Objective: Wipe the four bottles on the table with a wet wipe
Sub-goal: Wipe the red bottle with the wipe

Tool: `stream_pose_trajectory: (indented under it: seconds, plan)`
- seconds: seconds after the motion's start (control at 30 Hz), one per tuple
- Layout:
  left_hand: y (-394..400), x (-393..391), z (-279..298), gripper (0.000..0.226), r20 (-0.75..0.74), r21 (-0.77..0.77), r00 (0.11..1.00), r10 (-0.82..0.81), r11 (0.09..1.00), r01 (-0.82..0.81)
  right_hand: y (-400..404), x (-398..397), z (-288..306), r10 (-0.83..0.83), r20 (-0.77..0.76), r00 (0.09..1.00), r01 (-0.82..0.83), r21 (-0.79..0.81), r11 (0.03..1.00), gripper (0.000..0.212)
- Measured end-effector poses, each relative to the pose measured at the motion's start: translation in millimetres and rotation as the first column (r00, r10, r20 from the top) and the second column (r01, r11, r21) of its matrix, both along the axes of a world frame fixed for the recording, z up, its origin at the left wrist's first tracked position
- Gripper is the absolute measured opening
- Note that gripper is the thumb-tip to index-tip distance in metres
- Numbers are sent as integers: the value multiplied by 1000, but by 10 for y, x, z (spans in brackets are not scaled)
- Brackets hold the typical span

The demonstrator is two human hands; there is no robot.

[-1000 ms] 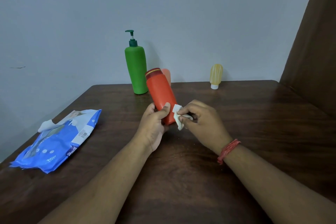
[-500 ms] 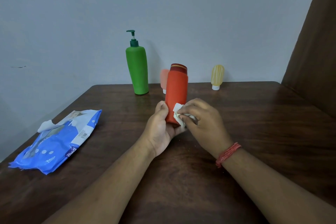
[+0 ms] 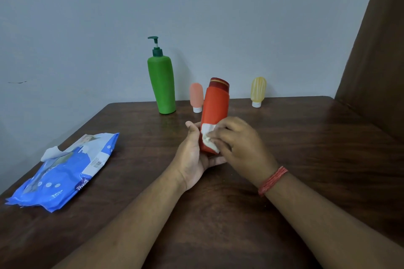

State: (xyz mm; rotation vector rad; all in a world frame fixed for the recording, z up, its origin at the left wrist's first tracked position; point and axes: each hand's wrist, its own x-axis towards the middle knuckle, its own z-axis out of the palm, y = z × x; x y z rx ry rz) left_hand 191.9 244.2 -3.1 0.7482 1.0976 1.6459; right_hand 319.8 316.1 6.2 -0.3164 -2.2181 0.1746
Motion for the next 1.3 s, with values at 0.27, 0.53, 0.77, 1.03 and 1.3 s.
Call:
stream_pose_trajectory:
  seconds: [0.27, 0.53, 0.77, 1.03, 1.3]
  plan:
    - [-2, 3, -4, 81, -76, 22, 997, -3, 1000, 4, -37, 38, 40, 84, 147, 986, -96, 73, 993, 8]
    - [64, 157, -54, 87, -275, -5, 959, -68, 998, 70, -79, 62, 290, -176, -161, 971, 22, -673, 739, 22]
    - [56, 33, -44, 101, 23, 0, 999, 38, 999, -38, -152, -28, 124, 69, 188, 980, -33, -190, 981, 9]
    - [39, -15, -24, 90, 122, -16, 992, 32, 999, -30, -147, 51, 116, 34, 307, 951, -49, 42, 998, 22]
    - [72, 101, -58, 91, -139, 51, 986, -91, 994, 99, -86, 54, 275, -82, -32, 996, 64, -378, 923, 17]
